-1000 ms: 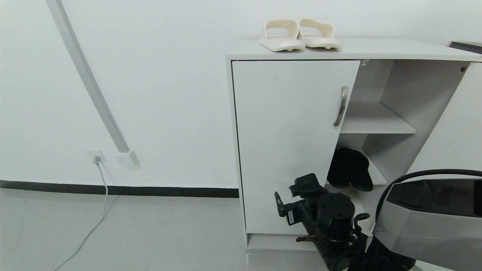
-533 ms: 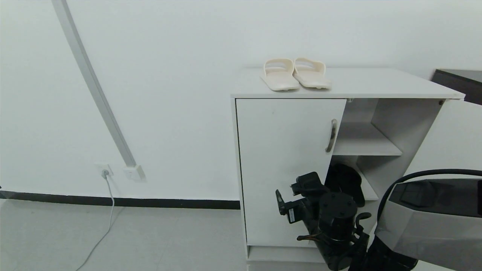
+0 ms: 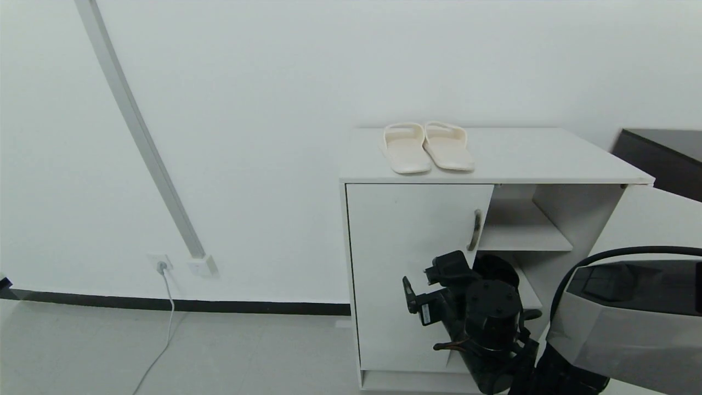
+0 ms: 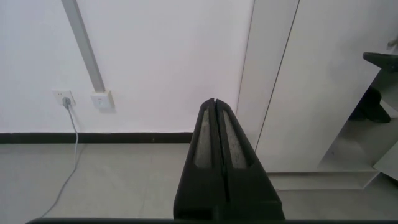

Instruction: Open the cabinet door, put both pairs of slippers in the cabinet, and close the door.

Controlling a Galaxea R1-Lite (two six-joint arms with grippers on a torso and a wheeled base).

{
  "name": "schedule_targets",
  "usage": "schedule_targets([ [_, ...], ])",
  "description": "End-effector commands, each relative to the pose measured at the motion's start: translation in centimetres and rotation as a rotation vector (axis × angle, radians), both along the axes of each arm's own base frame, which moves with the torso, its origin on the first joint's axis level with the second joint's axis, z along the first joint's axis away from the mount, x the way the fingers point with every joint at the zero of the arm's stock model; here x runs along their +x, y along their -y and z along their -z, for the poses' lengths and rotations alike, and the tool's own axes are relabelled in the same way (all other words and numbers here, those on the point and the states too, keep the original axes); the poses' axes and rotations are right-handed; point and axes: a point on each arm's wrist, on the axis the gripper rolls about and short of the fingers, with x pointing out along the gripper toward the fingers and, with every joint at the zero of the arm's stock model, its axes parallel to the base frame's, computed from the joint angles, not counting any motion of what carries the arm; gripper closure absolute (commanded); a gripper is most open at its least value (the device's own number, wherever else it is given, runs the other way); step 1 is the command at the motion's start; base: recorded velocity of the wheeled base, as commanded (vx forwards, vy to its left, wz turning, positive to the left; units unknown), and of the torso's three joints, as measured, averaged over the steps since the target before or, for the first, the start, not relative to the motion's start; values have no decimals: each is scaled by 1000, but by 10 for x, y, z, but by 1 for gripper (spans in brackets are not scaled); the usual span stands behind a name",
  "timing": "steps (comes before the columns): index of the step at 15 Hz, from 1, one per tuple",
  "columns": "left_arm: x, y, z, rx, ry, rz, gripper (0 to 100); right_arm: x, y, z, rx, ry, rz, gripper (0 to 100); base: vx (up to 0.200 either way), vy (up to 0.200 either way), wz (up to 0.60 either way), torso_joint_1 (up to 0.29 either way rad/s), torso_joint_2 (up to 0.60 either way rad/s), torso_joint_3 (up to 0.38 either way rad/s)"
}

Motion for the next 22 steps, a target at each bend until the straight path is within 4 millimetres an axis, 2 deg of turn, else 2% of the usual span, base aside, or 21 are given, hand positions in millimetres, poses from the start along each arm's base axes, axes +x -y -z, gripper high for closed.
schedule_targets([
  [1, 0, 0, 0, 0, -1, 0, 100, 0, 0, 1, -2, -2, 0, 0, 0, 0, 0, 188, -486, -315],
  [15, 0, 0, 0, 0, -1, 0, 100, 0, 0, 3, -11, -5, 0, 0, 0, 0, 0, 232, -553, -321],
  [19, 0, 0, 0, 0, -1, 0, 100, -2, 1, 3, -51, 17, -26, 0, 0, 0, 0, 139, -306, -162],
  [20, 0, 0, 0, 0, -1, 0, 100, 0, -1, -5, -53, 43, -27, 0, 0, 0, 0, 0, 0, 0],
  [22, 0, 0, 0, 0, -1, 0, 100, 3, -5, -33, -38, 66, -24, 0, 0, 0, 0, 0, 0, 0],
])
